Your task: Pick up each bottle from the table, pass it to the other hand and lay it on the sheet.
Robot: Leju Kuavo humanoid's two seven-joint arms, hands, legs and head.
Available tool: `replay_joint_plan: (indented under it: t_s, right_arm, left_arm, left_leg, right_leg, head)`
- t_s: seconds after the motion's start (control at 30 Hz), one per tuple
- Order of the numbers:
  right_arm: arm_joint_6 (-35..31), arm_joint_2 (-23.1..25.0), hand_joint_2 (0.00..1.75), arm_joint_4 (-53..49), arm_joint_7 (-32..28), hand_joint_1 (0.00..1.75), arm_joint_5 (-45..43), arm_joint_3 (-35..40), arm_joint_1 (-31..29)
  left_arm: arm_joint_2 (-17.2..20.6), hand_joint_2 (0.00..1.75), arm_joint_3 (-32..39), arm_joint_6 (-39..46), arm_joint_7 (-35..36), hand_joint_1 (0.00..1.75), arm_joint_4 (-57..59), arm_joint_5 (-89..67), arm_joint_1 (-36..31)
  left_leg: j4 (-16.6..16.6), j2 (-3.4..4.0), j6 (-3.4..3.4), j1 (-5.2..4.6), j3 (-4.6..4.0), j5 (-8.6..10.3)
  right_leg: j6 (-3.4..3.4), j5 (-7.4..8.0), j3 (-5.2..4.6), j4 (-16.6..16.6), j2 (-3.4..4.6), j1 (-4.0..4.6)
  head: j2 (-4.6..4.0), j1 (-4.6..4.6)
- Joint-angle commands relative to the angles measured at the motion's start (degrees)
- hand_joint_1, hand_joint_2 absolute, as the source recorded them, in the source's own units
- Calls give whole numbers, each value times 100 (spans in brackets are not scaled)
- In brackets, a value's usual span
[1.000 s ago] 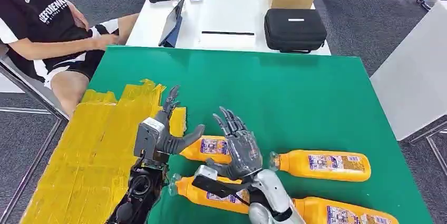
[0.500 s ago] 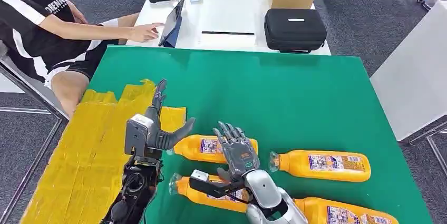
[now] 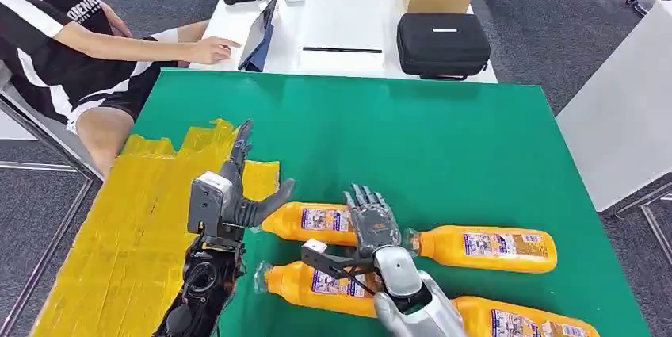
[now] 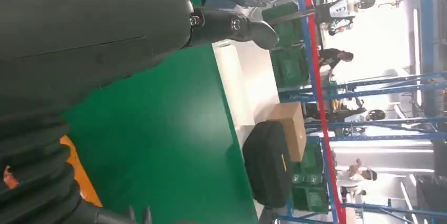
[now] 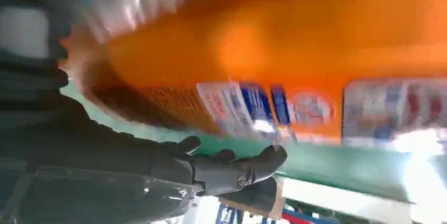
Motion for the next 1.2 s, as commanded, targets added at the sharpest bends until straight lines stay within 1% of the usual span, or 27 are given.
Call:
replay_joint_plan:
  t_s: [0.03, 0.17, 0.23, 0.27, 0.33, 0.4, 0.43, 0.47, 0.5, 0.53, 0.57, 0.6, 0.63, 0.67, 0.7, 0.77, 0.8, 0.83, 0.87, 0.9, 0.97, 1.0, 1.03, 1.07, 1.17, 1.2]
  right_arm:
    - [312, 177, 175, 1558, 31, 166, -123, -497, -552]
    - [307, 192, 175, 1640, 18, 164, -118, -500, -598]
    - [307, 192, 175, 1640, 18, 164, -118, -500, -598]
    - [307, 192, 175, 1640, 18, 164, -118, -500, -598]
    - [255, 219, 175, 1664, -3, 175, -139, -518, -612]
    - [-16, 233, 175, 1649, -66, 175, -195, -576, -626]
    - [-141, 236, 175, 1605, -96, 175, -223, -604, -623]
    - [-537, 247, 175, 1412, -218, 175, -367, -721, -551]
    - [-933, 262, 175, 1212, -451, 175, -601, -849, -486]
    - [-1352, 263, 175, 957, -621, 175, -773, -957, -403]
    - [-2003, 338, 175, 539, -1100, 175, -1407, -1212, -247]
    - [-2251, 319, 175, 325, -1441, 175, -1798, -1308, -147]
    - [-2606, 342, 175, -92, -2025, 175, -2584, -1469, 26]
    - [-2776, 381, 175, -484, -2464, 175, -3137, -1625, 168]
    - [-2776, 549, 175, -827, -2952, 175, -3379, -2069, 331]
    - [-2776, 664, 175, -1012, -3213, 175, -3304, -2379, 439]
    - [-2776, 664, 175, -1012, -3213, 175, -3304, -2379, 439]
    - [-2776, 851, 175, -1014, -3679, 175, -3621, -2660, 479]
    - [-2776, 949, 175, -945, -3963, 175, -3955, -2789, 482]
    - [-2776, 958, 175, -916, -4065, 175, -4227, -2772, 480]
    - [-2776, 869, 175, -902, -4267, 175, -5252, -2542, 489]
    - [-2776, 837, 175, -902, -4289, 175, -5475, -2486, 488]
    - [-2776, 862, 175, -921, -4359, 175, -5542, -2645, 496]
    - [-2776, 926, 175, -817, -4449, 175, -5557, -2725, 455]
    - [-2746, 844, 175, -627, -4461, 175, -5810, -2558, 375]
    - [-2758, 839, 175, -613, -4471, 175, -5835, -2535, 370]
  left_arm:
    - [-22, 175, 28, -45, 90, 0, 155, -28, -171]
    - [-11, 175, 28, -35, 109, 0, 146, -31, -181]
    - [-11, 175, 28, -35, 109, 0, 146, -31, -181]
    - [-11, 175, 28, -35, 109, 0, 146, -31, -181]
    - [5, 175, 37, -36, 111, 0, 134, -30, -158]
    - [1, 175, 52, -36, 114, 0, 126, -29, -117]
    - [4, 175, 55, -38, 114, 0, 121, -29, -95]
    - [8, 175, 60, -36, 114, 0, 96, -29, -64]
    - [17, 175, 73, -20, 105, 0, 66, -29, -36]
    - [25, 175, 83, -9, 95, 0, 33, -28, -6]
    - [20, 175, 105, 20, 73, 0, 3, -27, 29]
    - [13, 175, 110, 33, 61, 0, -14, -30, 57]
    - [13, 175, 105, 52, 38, 0, 4, -31, 60]
    - [11, 175, 93, 69, 12, 0, 45, -28, 39]
    - [11, 175, 65, 83, -10, 0, 105, -25, -5]
    - [5, 175, 36, 89, -34, 0, 176, -1, -64]
    - [5, 175, 36, 89, -34, 0, 176, -1, -64]
    - [19, 175, -19, 97, -57, 0, 226, 12, -141]
    - [44, 175, -73, 107, -78, 0, 247, 28, -193]
    - [56, 175, -99, 112, -86, 0, 251, 41, -217]
    - [114, 175, -189, 140, -110, 0, 209, 96, -275]
    - [130, 175, -206, 149, -112, 0, 192, 115, -277]
    - [151, 175, -236, 159, -116, 0, 158, 127, -279]
    - [162, 175, -267, 161, -116, 0, 131, 131, -273]
    - [168, 175, -317, 153, -110, 0, 127, 146, -287]
    - [165, 175, -327, 152, -110, 0, 130, 148, -292]
  left_leg:
    - [-4, -2, -13, 6, 19, -3]
    - [-3, -4, -11, 5, 39, -2]
    - [-1, -5, -26, 14, 60, -6]
    - [-3, -5, -17, 9, 55, -1]
    - [-6, -13, -19, 7, 59, 1]
    - [-6, -7, -10, 4, 62, 2]
    - [-7, -7, -17, 8, 68, 0]
    - [-6, -6, -23, 12, 73, -3]
    - [-5, -5, -10, 4, 74, 0]
    - [-4, -7, -17, 7, 74, -2]
    - [-3, -7, -24, 11, 73, -5]
    - [-3, -3, -11, 4, 66, -1]
    - [1, -3, -18, 7, 64, -7]
    - [2, -11, -13, 3, 51, -3]
    - [0, -4, -10, 1, 44, -2]
    - [1, -6, -14, 3, 39, -5]
    - [-1, -14, -10, 1, 34, 0]
    - [3, -19, -18, 6, 41, -8]
    - [0, -14, -12, 3, 32, -2]
    - [3, -10, -20, 8, 40, -10]
    - [0, -10, -13, 3, 26, -2]
    - [3, -12, -21, 9, 33, -8]
    - [1, -7, -16, 5, 23, -3]
    - [4, -5, -24, 10, 32, -10]
    - [-1, -1, -10, 2, 17, -1]
    - [0, 6, -18, 6, 28, -7]
  right_leg:
    - [-5, -2, 21, -7, -8, 5]
    - [-5, -2, 39, -7, -9, 6]
    - [-10, -4, 63, -12, -15, 14]
    - [-7, 1, 57, -12, -12, 9]
    - [-9, -1, 61, -13, -21, 7]
    - [-7, -1, 62, -11, -11, 4]
    - [-9, -1, 70, -15, -14, 8]
    - [-12, -3, 75, -15, -15, 12]
    - [-6, -1, 74, -10, -9, 5]
    - [-9, -3, 76, -11, -14, 8]
    - [-12, -6, 76, -10, -17, 11]
    - [-7, -2, 67, -6, -8, 4]
    - [-10, -6, 65, -3, -10, 8]
    - [-7, -6, 56, 1, -16, 4]
    - [-5, -3, 46, 2, -7, 1]
    - [-7, -7, 41, 3, -11, 3]
    - [-5, -6, 37, 2, -18, 1]
    - [-8, -14, 45, 3, -25, 6]
    - [-6, -7, 35, 1, -17, 3]
    - [-9, -13, 43, 2, -16, 8]
    - [-6, -6, 28, 0, -16, 4]
    - [-10, -11, 37, 1, -20, 10]
    - [-7, -6, 24, -1, -13, 6]
    - [-11, -11, 35, 0, -14, 11]
    - [-5, -1, 18, -2, -5, 2]
    - [-8, -5, 28, -3, -3, 7]
  head:
    - [0, 0]
    - [0, 0]
    - [0, 0]
    - [0, 0]
    - [0, 0]
    - [0, -2]
    - [0, 0]
    - [0, 2]
    - [0, -2]
    - [0, 2]
    - [0, -2]
    - [0, 0]
    - [0, 0]
    - [0, 4]
    - [0, -2]
    - [0, -2]
    - [0, 0]
    - [0, 0]
    - [0, 2]
    - [0, -2]
    - [0, 2]
    - [0, -2]
    - [0, 0]
    - [0, 0]
    - [0, 0]
    - [0, 0]
